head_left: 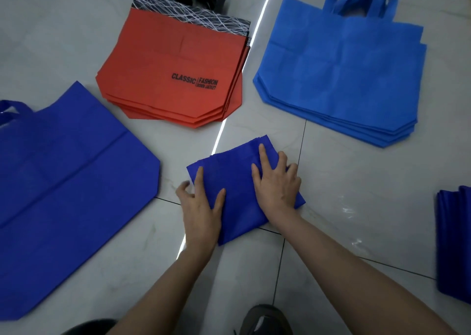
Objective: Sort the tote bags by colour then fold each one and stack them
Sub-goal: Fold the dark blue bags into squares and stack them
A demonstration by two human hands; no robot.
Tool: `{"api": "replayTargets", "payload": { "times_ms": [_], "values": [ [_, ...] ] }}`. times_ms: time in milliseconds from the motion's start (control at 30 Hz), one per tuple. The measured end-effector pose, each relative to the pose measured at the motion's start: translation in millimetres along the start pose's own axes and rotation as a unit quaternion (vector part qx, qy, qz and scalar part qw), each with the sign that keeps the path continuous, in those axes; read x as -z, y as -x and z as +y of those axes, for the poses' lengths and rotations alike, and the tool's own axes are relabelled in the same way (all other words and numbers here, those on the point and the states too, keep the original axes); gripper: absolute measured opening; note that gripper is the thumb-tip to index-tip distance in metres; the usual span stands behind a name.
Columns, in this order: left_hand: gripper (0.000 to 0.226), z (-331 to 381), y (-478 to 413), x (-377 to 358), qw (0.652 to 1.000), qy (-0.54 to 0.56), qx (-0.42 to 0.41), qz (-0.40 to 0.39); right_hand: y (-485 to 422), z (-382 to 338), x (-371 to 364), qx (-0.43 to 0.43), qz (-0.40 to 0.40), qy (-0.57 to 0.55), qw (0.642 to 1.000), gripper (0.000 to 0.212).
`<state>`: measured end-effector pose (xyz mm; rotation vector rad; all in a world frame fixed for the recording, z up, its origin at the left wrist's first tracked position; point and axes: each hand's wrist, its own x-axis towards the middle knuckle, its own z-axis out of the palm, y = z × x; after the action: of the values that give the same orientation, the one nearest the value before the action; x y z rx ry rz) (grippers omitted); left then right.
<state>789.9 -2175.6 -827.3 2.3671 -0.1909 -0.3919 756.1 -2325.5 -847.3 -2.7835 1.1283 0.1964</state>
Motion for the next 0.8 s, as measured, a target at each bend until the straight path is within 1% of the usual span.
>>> {"api": "replayTargets", "payload": {
  "times_ms": [67, 133, 200, 267, 333, 367, 400, 467, 500, 567, 667, 700, 733, 767, 800],
  "values": [
    [0.057, 3, 13, 5, 0.991, 0.129, 0.018, -0.035, 8, -6, 5, -0.035, -0.021, -0.035, 0.999, 0.060],
    [0.047, 1, 15, 13, 0.977, 0.201, 0.038, -0.060, 18, -7, 8, -0.051, -0.044, -0.079, 0.995, 0.059],
    [0.039, 0, 12, 24, 0.958, 0.256, 0.074, -0.102, 25, 1, 15, -0.053, -0.058, -0.152, 0.985, 0.057],
    [0.036, 4, 10, 38, 0.939, 0.294, 0.101, -0.144, 33, 16, 19, -0.055, -0.065, -0.246, 0.966, 0.052],
    [0.036, 14, 10, 50, 0.929, 0.310, 0.092, -0.179, 41, 32, 22, -0.070, -0.084, -0.337, 0.935, 0.049],
    [0.036, 20, 11, 54, 0.927, 0.310, 0.081, -0.196, 45, 40, 27, -0.087, -0.098, -0.396, 0.909, 0.048],
    [0.036, 27, 11, 56, 0.923, 0.312, 0.073, -0.212, 49, 47, 33, -0.107, -0.114, -0.467, 0.870, 0.049],
    [0.036, 46, 13, 59, 0.911, 0.327, 0.065, -0.243, 59, 60, 49, -0.139, -0.137, -0.604, 0.773, 0.055],
    [0.037, 57, 15, 59, 0.905, 0.335, 0.054, -0.258, 64, 69, 58, -0.149, -0.146, -0.656, 0.726, 0.059],
    [0.037, 84, 18, 57, 0.895, 0.336, 0.019, -0.294, 79, 88, 73, -0.156, -0.157, -0.735, 0.640, 0.056],
    [0.038, 127, 25, 50, 0.876, 0.325, -0.033, -0.354, 102, 116, 91, -0.169, -0.160, -0.816, 0.529, 0.044],
    [0.038, 140, 27, 46, 0.872, 0.317, -0.050, -0.370, 109, 124, 98, -0.171, -0.150, -0.835, 0.501, 0.042],
    [0.038, 152, 30, 42, 0.870, 0.306, -0.067, -0.380, 114, 133, 105, -0.172, -0.130, -0.847, 0.485, 0.042],
    [0.037, 163, 33, 38, 0.872, 0.291, -0.084, -0.385, 118, 141, 112, -0.171, -0.095, -0.853, 0.483, 0.043],
    [0.036, 174, 36, 34, 0.876, 0.273, -0.103, -0.385, 121, 151, 117, -0.176, -0.046, -0.848, 0.497, 0.049]
  ]
}}
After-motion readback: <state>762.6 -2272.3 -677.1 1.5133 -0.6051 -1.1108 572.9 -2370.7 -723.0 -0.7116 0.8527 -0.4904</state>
